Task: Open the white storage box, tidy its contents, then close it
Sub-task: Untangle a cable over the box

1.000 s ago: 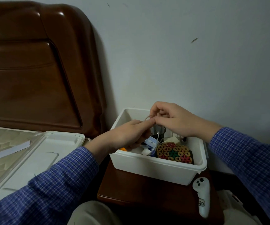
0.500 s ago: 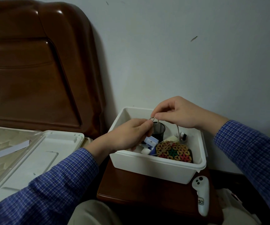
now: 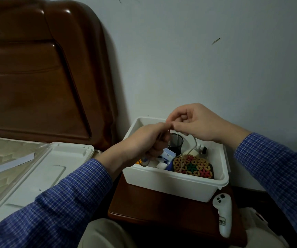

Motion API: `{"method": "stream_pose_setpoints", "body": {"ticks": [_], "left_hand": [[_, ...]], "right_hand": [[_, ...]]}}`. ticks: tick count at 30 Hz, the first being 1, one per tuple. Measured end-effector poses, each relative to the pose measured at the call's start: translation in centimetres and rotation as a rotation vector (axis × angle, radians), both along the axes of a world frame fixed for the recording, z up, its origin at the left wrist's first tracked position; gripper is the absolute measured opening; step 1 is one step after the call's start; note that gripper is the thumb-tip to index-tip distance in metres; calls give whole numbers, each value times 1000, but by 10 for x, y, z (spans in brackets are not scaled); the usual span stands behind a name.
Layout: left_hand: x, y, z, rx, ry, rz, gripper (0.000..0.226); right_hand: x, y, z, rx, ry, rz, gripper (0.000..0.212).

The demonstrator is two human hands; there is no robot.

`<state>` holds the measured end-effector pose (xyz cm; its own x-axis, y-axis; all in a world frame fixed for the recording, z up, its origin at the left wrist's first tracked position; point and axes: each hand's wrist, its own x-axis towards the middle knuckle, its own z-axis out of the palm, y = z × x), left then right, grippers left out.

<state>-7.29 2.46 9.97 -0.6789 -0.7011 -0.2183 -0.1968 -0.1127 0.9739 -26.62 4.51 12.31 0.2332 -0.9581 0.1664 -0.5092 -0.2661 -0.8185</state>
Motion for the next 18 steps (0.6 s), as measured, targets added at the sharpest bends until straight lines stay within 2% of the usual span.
{"method": "stream_pose_setpoints", "body": {"ticks": [4, 6, 11, 14, 16, 18], "left_hand": [[2, -4, 2, 54, 217, 126, 38], [0, -7, 0, 24, 247, 212, 34], [-15, -12, -10, -67, 232, 400, 32], [-19, -12, -14, -172, 135, 486, 34], [-22, -12, -14, -118, 169, 606, 30], [-25, -14, -10, -38, 207, 782, 35]], "right_hand": [[-7, 2, -8, 3, -114, -135, 18], [-2, 5, -14, 1, -104, -196, 22], [33, 15, -25, -133, 105, -216, 31], [44, 18, -29, -196, 224, -218, 32], [50, 21, -32, -187, 301, -192, 29], [55, 22, -37, -168, 297, -180, 28]]}}
